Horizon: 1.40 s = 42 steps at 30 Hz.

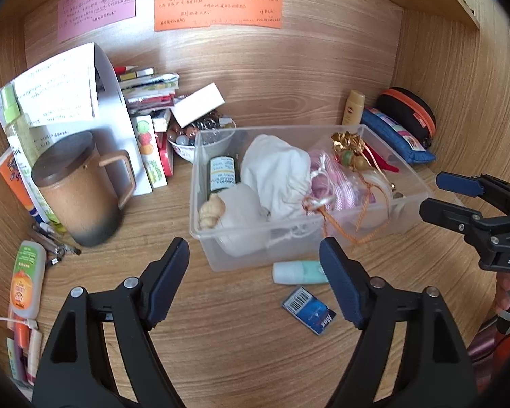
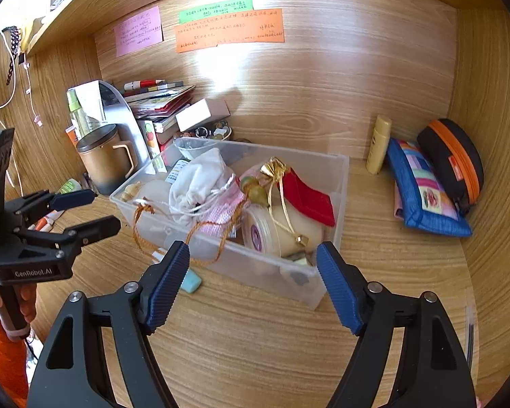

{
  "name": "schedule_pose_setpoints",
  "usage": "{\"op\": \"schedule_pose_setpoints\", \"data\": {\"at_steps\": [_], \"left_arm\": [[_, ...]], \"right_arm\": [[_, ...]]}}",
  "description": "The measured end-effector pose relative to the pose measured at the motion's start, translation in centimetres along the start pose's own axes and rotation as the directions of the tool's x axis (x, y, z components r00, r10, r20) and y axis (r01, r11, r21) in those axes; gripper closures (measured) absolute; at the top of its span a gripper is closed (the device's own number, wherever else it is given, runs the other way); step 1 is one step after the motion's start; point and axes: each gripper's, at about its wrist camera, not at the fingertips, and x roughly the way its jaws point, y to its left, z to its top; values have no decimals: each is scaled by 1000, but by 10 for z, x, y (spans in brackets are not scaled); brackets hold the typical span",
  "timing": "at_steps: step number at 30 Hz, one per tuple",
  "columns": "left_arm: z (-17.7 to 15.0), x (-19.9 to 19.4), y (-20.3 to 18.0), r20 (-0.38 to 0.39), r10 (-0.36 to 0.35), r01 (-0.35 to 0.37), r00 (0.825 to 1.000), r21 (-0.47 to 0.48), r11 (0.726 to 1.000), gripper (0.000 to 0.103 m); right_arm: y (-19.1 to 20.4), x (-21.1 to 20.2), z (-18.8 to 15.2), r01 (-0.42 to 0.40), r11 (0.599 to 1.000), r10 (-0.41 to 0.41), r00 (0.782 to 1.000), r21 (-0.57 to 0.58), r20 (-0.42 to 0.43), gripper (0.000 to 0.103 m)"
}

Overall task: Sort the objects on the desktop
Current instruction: 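Move the left gripper to the blue card box while the right approaches the green bottle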

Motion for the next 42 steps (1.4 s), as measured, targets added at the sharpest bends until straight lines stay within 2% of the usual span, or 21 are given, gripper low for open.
{"op": "schedule_pose_setpoints", "data": {"at_steps": [10,24,30,38,40,42], "left_arm": [[-25,12,-18,-74,-43,45,996,17,999,23],[-49,37,-27,-174,-96,101,980,21,995,23],[-51,42,-29,-172,-92,98,981,30,995,23],[-53,48,-43,-185,-52,74,981,115,991,32],[-52,49,-43,-178,-47,68,983,118,991,41],[-51,49,-41,-180,-39,60,983,114,992,45]], "right_arm": [[2,-1,-18,-14,1000,14,999,11,-32,28],[5,4,-36,-25,999,26,997,21,-72,28],[3,6,-38,-33,999,35,996,33,-77,28],[4,15,-40,-60,997,63,993,39,-96,28],[5,17,-41,-63,997,66,993,35,-100,28],[6,18,-42,-64,997,67,992,33,-105,28]]}}
